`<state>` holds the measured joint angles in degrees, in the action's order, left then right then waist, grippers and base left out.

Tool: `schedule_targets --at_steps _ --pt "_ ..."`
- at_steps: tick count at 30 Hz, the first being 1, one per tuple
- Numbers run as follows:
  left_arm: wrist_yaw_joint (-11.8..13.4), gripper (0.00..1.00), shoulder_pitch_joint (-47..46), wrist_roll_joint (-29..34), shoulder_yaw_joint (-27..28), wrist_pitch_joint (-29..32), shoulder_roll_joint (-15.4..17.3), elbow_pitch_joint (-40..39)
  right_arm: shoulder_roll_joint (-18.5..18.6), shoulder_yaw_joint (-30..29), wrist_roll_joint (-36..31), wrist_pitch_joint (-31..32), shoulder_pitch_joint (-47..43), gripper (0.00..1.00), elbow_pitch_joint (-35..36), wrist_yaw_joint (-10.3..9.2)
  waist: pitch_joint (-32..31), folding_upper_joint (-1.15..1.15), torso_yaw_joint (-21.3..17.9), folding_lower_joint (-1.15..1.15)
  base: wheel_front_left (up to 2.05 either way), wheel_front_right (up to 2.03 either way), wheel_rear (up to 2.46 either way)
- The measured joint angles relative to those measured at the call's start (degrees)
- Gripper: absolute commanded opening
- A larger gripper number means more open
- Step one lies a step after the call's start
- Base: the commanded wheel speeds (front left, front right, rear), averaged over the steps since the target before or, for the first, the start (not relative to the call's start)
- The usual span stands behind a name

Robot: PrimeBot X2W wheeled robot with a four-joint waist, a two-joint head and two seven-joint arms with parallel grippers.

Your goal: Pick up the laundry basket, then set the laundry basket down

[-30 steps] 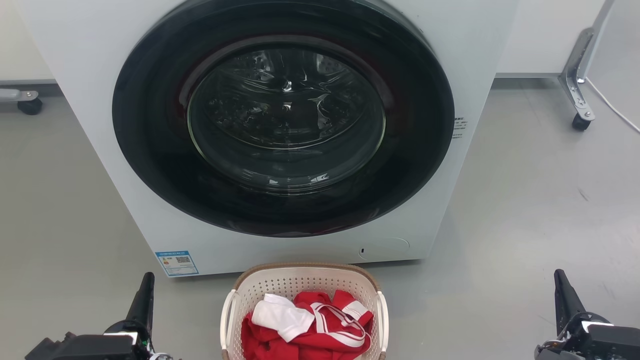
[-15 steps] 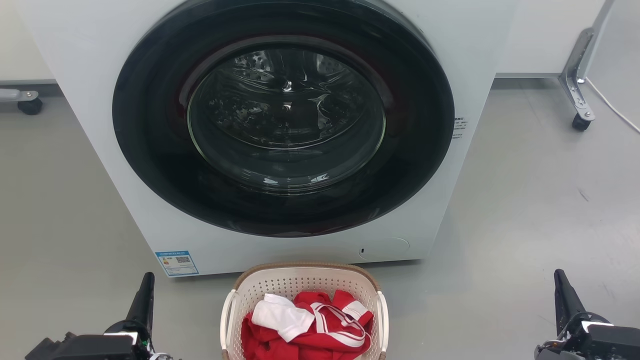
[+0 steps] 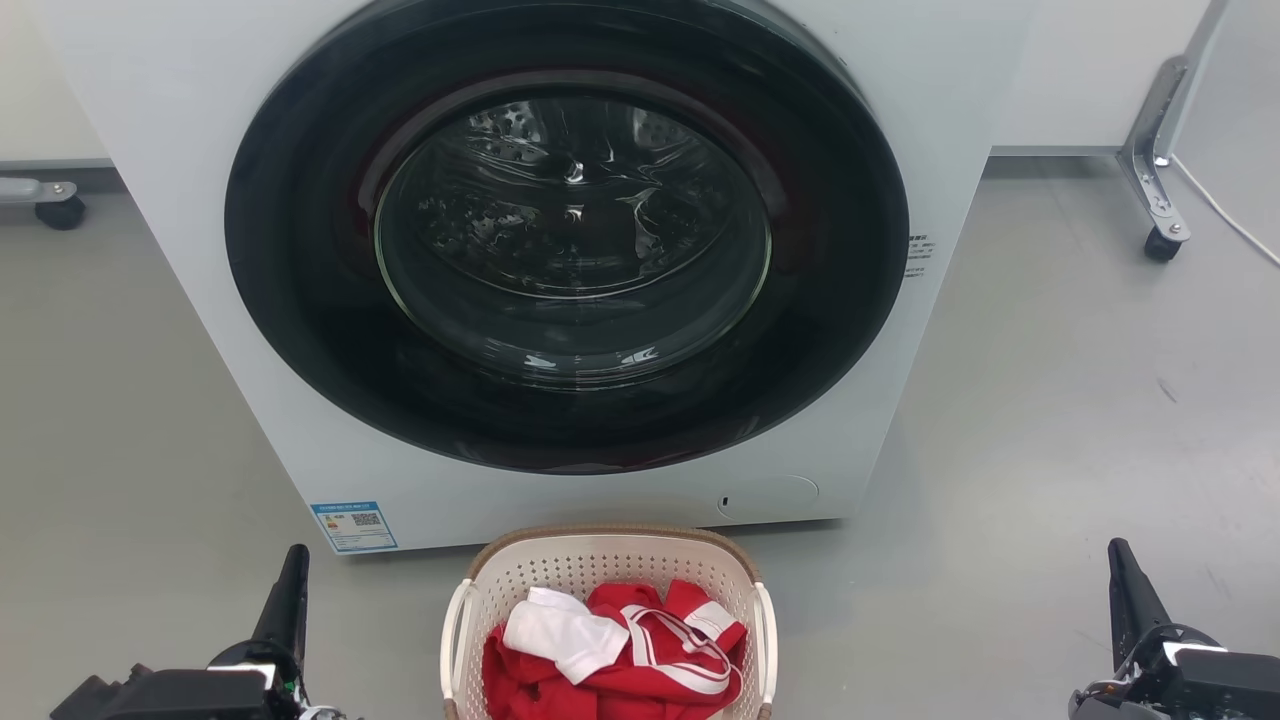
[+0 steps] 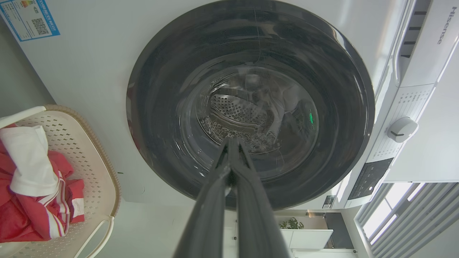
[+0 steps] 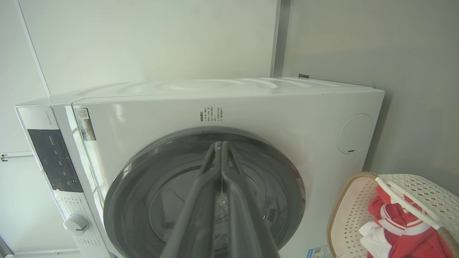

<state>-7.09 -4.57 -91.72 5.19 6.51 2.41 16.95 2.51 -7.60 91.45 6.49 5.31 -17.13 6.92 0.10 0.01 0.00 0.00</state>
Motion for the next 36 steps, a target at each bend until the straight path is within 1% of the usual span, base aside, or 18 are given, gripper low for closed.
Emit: schedule_targets --at_steps 36 --pt "0.00 0.00 0.00 0.00 0.00 0.00 0.00 -0.01 0.00 0.00 0.05 -0.01 0.00 0.00 0.02 0.10 0.01 0.00 0.00 0.00 0.00 0.00 0.00"
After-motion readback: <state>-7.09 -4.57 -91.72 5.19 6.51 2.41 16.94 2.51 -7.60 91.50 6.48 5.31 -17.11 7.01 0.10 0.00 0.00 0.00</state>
